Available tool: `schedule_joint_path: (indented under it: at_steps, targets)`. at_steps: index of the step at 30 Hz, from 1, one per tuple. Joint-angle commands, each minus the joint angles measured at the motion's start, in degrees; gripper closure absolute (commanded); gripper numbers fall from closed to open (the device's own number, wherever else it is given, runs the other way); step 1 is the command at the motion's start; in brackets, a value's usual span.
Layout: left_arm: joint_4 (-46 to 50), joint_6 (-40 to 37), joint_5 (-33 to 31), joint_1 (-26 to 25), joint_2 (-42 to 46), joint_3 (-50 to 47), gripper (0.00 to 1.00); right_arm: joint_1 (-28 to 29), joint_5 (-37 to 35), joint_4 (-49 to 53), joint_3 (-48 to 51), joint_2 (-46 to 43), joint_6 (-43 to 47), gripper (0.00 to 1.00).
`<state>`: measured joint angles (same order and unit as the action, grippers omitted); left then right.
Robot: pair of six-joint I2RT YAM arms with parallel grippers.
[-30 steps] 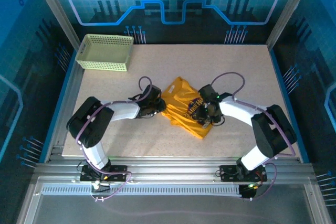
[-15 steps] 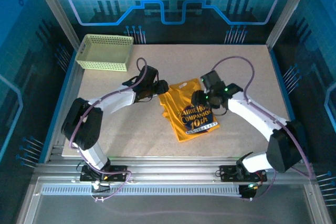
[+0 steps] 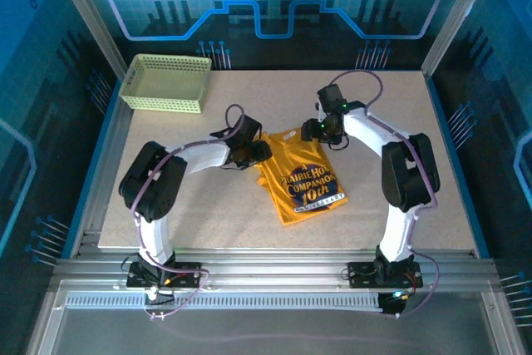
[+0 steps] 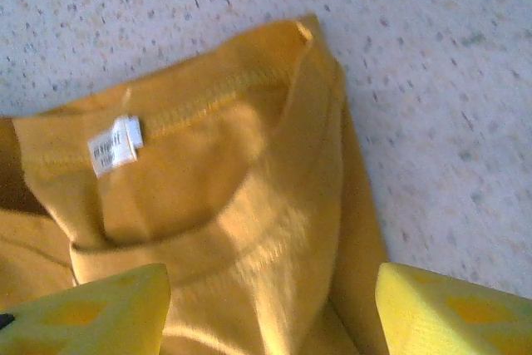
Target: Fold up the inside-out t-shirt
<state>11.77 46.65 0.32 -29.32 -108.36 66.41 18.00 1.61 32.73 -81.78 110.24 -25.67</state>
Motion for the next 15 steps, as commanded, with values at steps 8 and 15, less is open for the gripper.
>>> schedule_joint_path:
  at_steps: [8, 15]
  targets:
    - [2.72, 0.30, -2.25, -0.39, -1.70, 6.07, 0.56, -0.88, 3.08, 2.24, -7.15, 6.47, 2.51, 0.36]
    - [4.07, 0.61, -0.34, -0.22, -5.55, 9.36, 0.49, -0.90, 2.91, 2.86, -8.60, 7.95, 2.26, 0.36]
